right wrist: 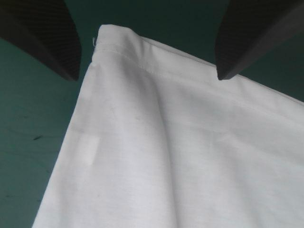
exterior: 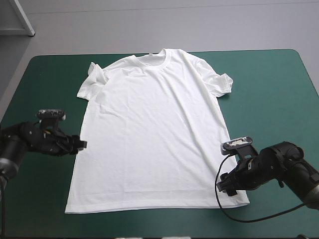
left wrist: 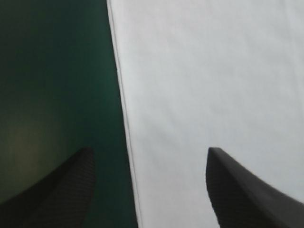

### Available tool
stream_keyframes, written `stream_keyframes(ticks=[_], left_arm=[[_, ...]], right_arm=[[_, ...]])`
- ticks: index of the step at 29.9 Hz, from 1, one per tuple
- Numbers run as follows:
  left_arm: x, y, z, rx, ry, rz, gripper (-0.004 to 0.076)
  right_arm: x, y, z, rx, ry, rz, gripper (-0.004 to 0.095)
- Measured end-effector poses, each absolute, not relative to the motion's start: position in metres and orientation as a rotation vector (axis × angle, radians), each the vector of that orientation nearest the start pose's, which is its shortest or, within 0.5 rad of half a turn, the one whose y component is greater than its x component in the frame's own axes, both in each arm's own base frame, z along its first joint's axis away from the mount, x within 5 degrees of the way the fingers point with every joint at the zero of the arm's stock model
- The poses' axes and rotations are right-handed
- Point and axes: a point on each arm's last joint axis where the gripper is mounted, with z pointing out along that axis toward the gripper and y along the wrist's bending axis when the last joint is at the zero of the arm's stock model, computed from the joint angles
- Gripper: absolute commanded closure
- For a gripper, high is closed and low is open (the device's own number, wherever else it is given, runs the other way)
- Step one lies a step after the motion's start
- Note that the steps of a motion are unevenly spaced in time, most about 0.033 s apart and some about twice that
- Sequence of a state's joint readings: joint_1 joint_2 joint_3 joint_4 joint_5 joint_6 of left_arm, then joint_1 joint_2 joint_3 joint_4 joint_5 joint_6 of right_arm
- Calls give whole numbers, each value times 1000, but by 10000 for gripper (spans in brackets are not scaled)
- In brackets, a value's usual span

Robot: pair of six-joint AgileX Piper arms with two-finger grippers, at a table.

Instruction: Fold the cloth

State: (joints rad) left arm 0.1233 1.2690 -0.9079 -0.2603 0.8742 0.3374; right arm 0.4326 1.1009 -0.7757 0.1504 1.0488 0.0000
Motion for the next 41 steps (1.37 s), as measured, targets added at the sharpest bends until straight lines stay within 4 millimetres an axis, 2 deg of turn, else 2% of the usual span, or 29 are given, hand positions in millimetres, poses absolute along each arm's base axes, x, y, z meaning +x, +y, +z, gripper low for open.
stream_keyframes(ticks=[4,7,11,16,20,23,30,36,41], left_arm=[[291,17,286,101,2637,-191,233],[324,20,284,87,2626,-209,233],[357,24,272,73,2630,-219,234],[382,26,249,68,2646,-239,233],[394,28,230,71,2653,-228,241],[399,29,215,69,2680,-231,276],[405,26,210,56,2654,-281,402],[408,19,208,72,2638,-337,510],[413,10,202,97,2635,-342,603]], right_arm=[[160,87,268,-512,2835,291,170],[159,87,268,-500,2839,306,170],[159,90,269,-475,2833,352,170],[162,93,271,-444,2790,398,170],[168,94,276,-421,2736,405,170],[176,91,287,-381,2683,408,170],[202,74,321,-258,2557,368,170],[240,58,335,-201,2528,300,170],[286,47,327,-160,2560,292,170]])
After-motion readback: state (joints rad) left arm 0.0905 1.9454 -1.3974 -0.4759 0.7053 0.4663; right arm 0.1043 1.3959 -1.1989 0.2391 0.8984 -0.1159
